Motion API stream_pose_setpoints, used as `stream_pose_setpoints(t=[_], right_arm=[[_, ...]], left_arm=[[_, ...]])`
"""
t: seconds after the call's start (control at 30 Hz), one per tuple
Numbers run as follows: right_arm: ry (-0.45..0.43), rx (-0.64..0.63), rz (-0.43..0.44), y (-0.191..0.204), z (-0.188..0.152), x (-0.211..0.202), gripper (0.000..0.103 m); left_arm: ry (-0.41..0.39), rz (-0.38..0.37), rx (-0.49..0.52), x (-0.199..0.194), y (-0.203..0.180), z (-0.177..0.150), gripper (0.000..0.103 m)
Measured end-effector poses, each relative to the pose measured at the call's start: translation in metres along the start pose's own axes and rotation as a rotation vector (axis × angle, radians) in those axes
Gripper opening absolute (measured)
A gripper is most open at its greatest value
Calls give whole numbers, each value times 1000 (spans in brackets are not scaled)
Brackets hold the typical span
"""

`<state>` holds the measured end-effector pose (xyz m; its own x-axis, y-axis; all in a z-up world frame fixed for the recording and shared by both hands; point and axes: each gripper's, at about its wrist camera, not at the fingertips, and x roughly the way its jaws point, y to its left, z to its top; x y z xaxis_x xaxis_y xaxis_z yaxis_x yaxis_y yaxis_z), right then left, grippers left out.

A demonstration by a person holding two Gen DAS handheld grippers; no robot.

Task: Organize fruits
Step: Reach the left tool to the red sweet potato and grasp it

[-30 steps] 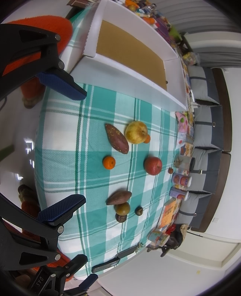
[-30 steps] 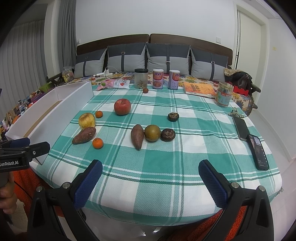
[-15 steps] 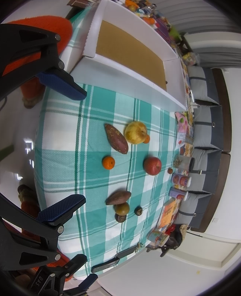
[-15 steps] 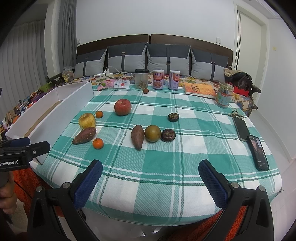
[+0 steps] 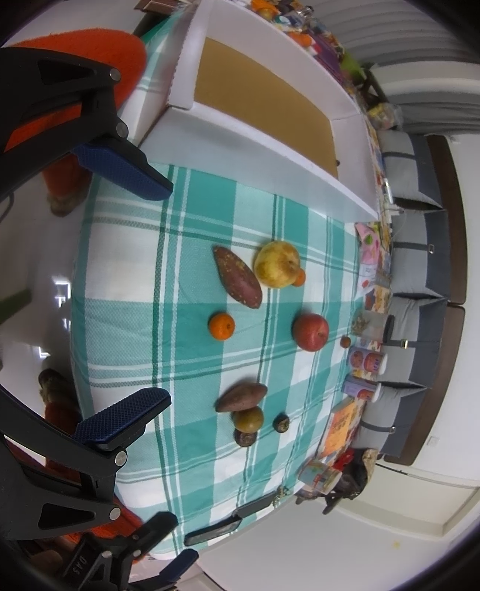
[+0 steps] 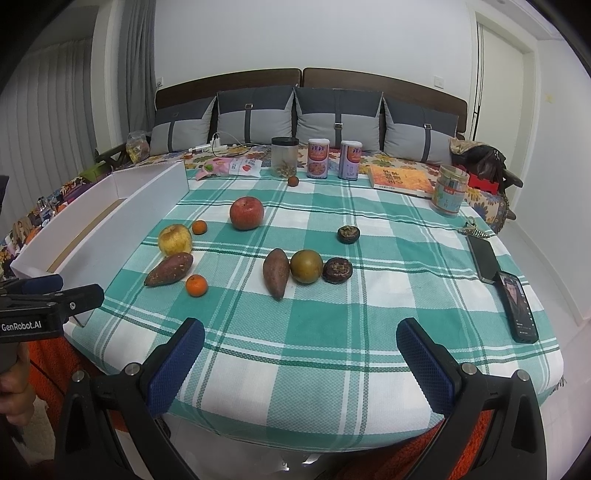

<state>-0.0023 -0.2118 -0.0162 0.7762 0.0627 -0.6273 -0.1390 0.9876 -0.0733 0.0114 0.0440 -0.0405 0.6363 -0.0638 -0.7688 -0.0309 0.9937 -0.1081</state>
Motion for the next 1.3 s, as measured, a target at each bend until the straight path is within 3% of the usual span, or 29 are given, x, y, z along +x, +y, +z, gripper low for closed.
stream_pose_setpoints(t=[0.23, 0.43, 0.8, 1.3], right_arm=[[10, 22, -5, -12, 3, 12, 103], [93, 26, -19, -21, 7, 47, 103], [190, 2, -63, -29, 8, 96, 103], [241, -7, -77, -33, 4, 142, 103]], left_arm=[[40, 24, 1, 26, 2, 0, 102], [123, 54, -12, 73, 12, -1, 102], [180, 126, 48, 132, 14, 3, 102], [179, 118, 39, 150, 17, 0, 103]])
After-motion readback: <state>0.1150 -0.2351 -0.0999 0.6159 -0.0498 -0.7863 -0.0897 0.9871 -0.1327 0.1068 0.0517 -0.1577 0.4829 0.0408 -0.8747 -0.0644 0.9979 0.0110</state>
